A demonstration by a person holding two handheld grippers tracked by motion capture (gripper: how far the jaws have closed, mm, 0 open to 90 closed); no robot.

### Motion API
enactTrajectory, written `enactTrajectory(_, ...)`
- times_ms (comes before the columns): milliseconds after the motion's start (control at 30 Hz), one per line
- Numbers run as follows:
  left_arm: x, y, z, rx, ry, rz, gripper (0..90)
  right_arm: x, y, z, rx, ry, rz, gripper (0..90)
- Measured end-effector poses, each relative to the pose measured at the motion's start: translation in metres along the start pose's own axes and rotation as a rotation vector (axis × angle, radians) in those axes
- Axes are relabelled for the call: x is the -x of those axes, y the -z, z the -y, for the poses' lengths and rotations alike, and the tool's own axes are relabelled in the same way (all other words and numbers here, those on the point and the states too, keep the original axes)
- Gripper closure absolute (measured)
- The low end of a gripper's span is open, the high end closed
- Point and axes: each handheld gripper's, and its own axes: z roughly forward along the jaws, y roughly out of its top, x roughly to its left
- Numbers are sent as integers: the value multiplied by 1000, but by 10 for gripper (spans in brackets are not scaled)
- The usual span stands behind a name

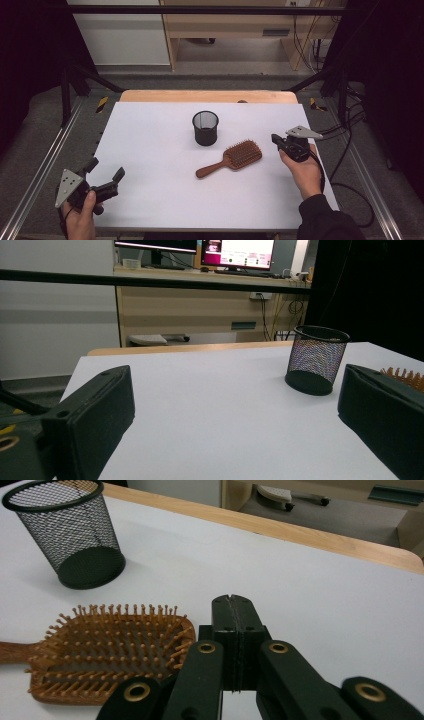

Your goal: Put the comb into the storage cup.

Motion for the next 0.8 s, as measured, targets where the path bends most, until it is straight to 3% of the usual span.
enactTrajectory(400, 1, -1, 0, -4, -6, 4, 18, 5, -26, 8, -88, 1, 40, 900)
enactTrajectory(800, 2, -2, 1, -11, -14, 11, 19, 1, -50, 15, -147, 7, 30, 900)
